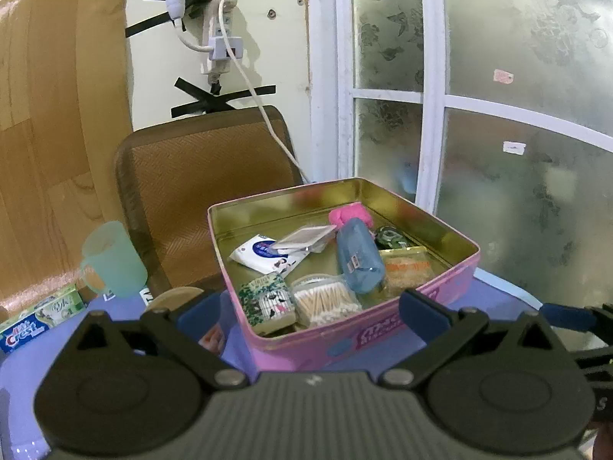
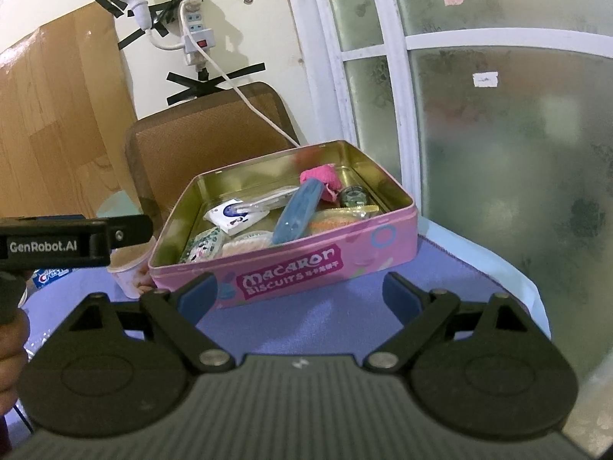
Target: Organize soft objects
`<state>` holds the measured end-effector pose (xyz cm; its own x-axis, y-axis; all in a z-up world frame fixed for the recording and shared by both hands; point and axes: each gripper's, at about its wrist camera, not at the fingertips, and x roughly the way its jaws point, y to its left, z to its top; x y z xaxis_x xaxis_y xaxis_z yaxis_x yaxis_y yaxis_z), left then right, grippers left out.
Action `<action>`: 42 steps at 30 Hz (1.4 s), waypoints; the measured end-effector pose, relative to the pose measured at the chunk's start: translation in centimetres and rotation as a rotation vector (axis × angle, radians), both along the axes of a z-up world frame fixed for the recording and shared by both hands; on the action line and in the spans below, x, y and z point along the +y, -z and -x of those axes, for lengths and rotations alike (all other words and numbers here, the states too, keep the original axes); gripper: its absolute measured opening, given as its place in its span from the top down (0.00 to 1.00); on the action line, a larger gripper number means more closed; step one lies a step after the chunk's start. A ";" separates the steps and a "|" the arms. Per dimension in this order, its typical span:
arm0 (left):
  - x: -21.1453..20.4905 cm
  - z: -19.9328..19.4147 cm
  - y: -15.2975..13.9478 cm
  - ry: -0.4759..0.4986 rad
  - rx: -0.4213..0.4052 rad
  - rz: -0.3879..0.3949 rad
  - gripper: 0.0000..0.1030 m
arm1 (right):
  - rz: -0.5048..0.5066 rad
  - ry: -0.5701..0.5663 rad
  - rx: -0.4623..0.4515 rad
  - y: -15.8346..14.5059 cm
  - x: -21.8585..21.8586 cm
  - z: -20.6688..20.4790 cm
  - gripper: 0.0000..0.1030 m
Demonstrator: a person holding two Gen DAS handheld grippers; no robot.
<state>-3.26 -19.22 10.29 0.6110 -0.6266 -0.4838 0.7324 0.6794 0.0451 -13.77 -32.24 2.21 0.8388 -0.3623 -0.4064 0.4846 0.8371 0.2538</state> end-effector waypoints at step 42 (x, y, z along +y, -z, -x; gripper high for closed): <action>-0.1 -0.5 0.4 -0.026 -0.007 -0.029 0.00 | -0.009 0.010 -0.022 0.0 0.4 0.8 0.08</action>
<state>-2.73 -19.32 9.91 0.6308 -0.5957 -0.4972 0.7138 0.6968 0.0707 -14.53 -31.82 2.16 0.8438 -0.3668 -0.3916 0.4871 0.8299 0.2722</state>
